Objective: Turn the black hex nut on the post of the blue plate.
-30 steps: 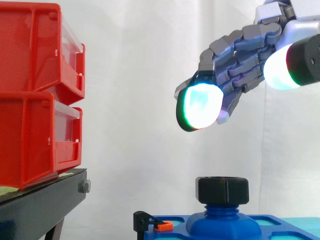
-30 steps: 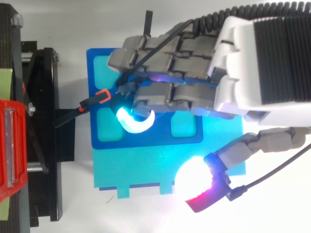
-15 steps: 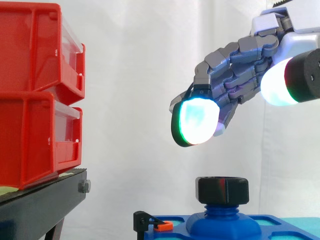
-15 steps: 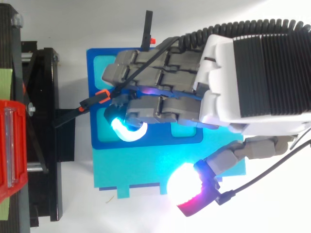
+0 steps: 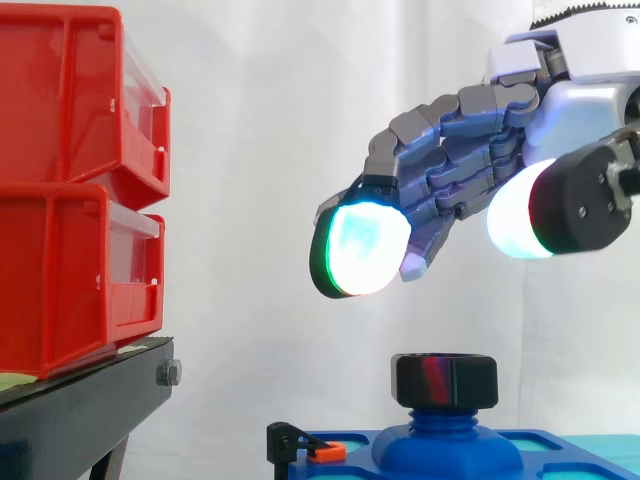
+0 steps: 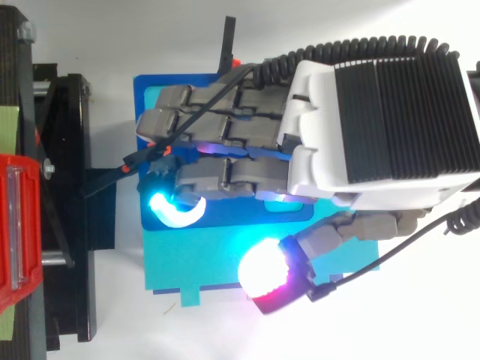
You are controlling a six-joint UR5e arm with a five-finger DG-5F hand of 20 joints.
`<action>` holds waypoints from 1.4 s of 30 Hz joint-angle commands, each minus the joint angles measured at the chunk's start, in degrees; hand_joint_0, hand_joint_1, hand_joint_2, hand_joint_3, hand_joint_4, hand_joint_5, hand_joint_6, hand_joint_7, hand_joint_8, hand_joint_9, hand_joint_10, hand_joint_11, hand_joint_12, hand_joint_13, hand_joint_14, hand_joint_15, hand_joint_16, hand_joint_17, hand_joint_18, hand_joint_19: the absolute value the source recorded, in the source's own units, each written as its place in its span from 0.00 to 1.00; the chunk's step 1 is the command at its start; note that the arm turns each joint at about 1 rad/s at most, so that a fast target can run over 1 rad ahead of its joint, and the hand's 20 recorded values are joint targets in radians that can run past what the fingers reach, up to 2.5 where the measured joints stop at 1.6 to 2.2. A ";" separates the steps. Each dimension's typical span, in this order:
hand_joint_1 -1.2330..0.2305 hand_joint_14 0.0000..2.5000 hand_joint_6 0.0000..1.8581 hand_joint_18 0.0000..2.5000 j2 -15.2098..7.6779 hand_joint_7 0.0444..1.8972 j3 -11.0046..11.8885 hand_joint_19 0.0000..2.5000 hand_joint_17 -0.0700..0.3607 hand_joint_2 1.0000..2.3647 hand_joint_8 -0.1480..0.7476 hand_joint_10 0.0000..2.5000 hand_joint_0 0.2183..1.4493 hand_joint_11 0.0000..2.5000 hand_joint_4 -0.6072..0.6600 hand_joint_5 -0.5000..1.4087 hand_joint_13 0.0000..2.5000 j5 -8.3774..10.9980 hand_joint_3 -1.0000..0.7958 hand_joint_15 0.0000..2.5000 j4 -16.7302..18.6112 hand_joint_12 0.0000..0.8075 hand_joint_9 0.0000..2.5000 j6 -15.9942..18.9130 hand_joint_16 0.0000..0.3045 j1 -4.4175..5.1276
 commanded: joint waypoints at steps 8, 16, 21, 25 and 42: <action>0.31 0.00 0.27 0.09 -2.05 0.39 0.09 0.21 0.43 0.02 0.38 0.00 0.31 0.00 0.53 0.11 0.07 -1.70 0.42 0.03 0.57 0.41 0.04 0.61 0.17 -0.80; 0.31 0.00 0.27 0.09 -2.57 0.39 0.09 0.21 0.43 0.01 0.38 0.00 0.31 0.00 0.54 0.12 0.06 -3.29 0.39 0.03 3.03 0.41 0.04 0.96 0.17 -1.68; 0.33 0.00 0.27 0.09 -3.72 0.39 0.09 0.22 0.42 0.02 0.39 0.00 0.30 0.00 0.55 0.12 0.06 -3.72 0.40 0.03 3.91 0.41 0.04 1.14 0.16 -2.12; 0.34 0.00 0.27 0.09 -4.24 0.39 0.17 0.21 0.43 0.02 0.39 0.00 0.30 0.00 0.55 0.12 0.07 -4.69 0.41 0.03 4.96 0.41 0.04 1.31 0.17 -2.56; 0.33 0.00 0.27 0.10 -4.16 0.39 0.09 0.21 0.44 0.00 0.40 0.00 0.25 0.00 0.56 0.12 0.07 -5.92 0.29 0.03 3.38 0.42 0.04 0.43 0.17 -4.14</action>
